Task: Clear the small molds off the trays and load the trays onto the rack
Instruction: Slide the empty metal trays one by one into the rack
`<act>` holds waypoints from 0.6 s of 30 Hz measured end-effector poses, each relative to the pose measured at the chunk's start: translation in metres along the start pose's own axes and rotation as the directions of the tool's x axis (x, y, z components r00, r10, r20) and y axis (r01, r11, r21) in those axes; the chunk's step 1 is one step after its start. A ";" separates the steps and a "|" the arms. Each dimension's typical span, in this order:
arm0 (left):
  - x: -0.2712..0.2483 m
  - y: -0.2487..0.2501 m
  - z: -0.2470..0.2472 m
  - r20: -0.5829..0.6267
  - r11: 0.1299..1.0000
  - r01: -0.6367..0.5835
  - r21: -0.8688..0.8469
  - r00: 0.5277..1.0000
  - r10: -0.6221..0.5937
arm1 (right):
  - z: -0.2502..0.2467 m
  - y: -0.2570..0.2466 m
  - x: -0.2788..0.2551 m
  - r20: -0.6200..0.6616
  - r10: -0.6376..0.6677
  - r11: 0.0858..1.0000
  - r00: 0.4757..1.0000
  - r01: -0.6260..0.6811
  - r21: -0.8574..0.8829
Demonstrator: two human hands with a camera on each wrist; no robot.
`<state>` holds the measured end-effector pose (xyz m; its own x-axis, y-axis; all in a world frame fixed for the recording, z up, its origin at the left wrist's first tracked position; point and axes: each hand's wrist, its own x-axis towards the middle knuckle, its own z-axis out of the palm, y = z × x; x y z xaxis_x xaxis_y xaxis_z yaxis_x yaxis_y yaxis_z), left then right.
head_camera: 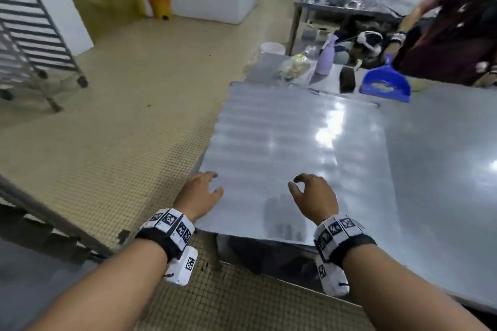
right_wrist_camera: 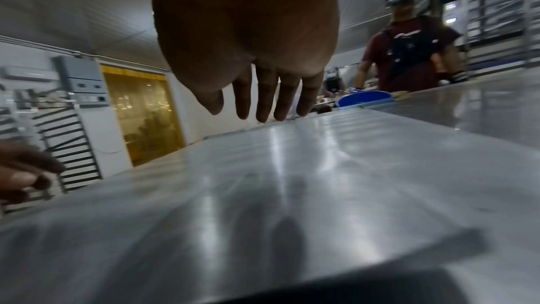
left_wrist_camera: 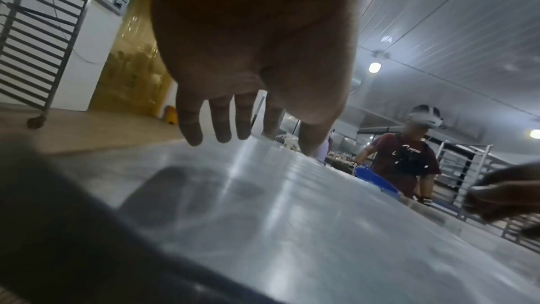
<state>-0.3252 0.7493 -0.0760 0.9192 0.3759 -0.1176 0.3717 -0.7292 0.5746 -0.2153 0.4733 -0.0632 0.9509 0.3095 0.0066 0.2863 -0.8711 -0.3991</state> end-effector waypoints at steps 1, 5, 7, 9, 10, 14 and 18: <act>0.009 0.009 0.012 0.035 0.999 0.023 0.025 0.999 -0.024 | -0.007 0.024 0.001 -0.003 0.052 0.999 0.999 -0.052 0.009; 0.038 0.028 0.042 0.074 0.968 0.131 0.212 0.986 -0.150 | -0.023 0.101 0.005 0.044 0.187 0.982 0.981 -0.188 0.019; 0.048 0.030 0.046 0.031 0.937 0.205 0.283 0.974 -0.222 | -0.026 0.124 0.009 0.087 0.235 0.971 0.968 -0.237 0.014; 0.055 0.029 0.046 -0.012 0.913 0.274 0.303 0.959 -0.284 | -0.024 0.138 0.014 0.130 0.263 0.963 0.956 -0.268 0.020; 0.059 0.030 0.046 -0.021 0.903 0.299 0.307 0.951 -0.308 | -0.021 0.143 0.018 0.147 0.268 0.961 0.952 -0.274 0.026; 0.079 0.027 0.040 -0.030 0.867 0.370 0.335 0.923 -0.383 | -0.009 0.149 0.037 0.194 0.269 0.957 0.943 -0.285 0.058; 0.111 0.019 0.036 -0.023 0.858 0.407 0.313 0.906 -0.422 | -0.002 0.148 0.065 0.220 0.262 0.960 0.939 -0.278 0.041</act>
<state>-0.2116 0.7564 -0.1077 0.6733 0.6613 -0.3307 0.7341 -0.6514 0.1919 -0.1108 0.3640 -0.1194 0.9425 0.1462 -0.3005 0.0057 -0.9062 -0.4228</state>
